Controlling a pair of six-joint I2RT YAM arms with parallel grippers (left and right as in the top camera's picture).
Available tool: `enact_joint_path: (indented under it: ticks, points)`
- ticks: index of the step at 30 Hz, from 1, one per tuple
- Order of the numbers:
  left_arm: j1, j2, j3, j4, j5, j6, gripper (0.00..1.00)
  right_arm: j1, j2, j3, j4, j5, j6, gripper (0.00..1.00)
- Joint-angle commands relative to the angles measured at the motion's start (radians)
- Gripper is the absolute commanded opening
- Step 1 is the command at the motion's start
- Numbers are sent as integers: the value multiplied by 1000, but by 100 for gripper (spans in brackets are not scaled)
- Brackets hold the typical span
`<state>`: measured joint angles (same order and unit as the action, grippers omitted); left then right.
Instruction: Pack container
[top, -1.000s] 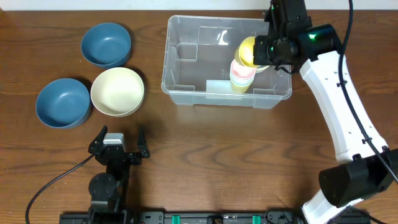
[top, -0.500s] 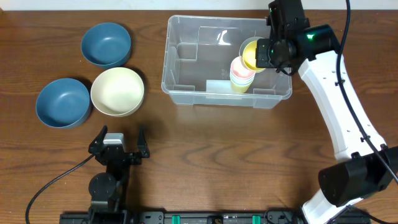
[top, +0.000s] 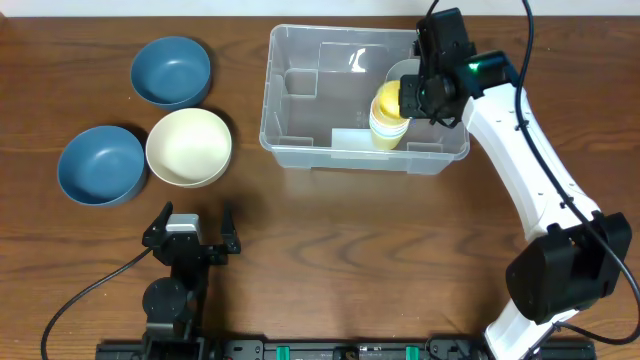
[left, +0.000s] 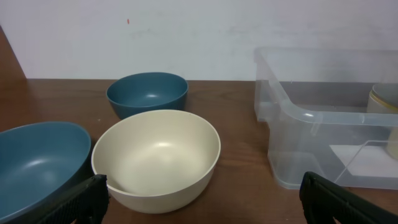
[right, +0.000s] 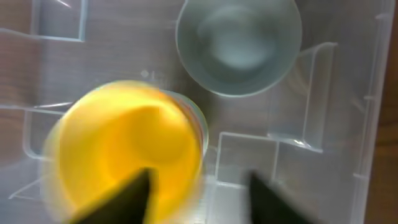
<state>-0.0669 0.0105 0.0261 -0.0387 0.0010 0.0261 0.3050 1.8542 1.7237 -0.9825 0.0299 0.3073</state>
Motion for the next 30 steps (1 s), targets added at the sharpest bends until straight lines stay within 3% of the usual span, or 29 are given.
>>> enact_joint_path:
  ticks: [1,11,30]
  points:
    - [6,-6,-22,-35,-8,10,98,10,3,7,10,-36,-34,96]
    - [6,-6,-22,-35,-8,10,98,-26,-38,164,-95,-34,-19,99]
    - [6,-6,-22,-35,-8,10,98,-403,-81,194,-130,-26,35,99]
